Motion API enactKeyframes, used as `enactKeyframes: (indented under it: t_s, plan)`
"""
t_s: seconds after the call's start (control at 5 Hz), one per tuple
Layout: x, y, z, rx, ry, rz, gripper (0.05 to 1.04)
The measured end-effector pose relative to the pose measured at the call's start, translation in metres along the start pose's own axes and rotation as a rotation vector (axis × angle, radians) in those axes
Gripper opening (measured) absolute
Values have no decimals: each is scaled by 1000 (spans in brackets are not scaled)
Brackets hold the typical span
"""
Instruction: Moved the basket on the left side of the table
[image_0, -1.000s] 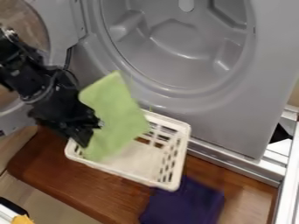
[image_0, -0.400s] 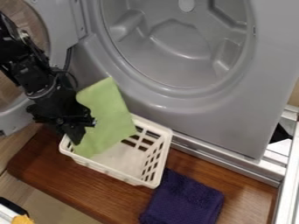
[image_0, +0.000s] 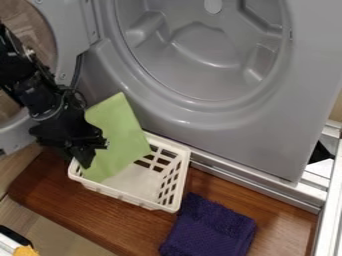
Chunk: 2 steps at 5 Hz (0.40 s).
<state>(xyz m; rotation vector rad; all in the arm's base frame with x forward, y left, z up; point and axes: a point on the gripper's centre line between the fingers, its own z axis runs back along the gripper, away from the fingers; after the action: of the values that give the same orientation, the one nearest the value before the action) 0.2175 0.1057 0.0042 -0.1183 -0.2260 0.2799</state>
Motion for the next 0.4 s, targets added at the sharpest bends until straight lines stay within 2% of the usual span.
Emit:
enactKeyframes:
  t_s: [0.2,0.4]
  plan:
    - [0,-8,-3,1,-9,38,409]
    - [-1,-16,-5,-9,10,14,726]
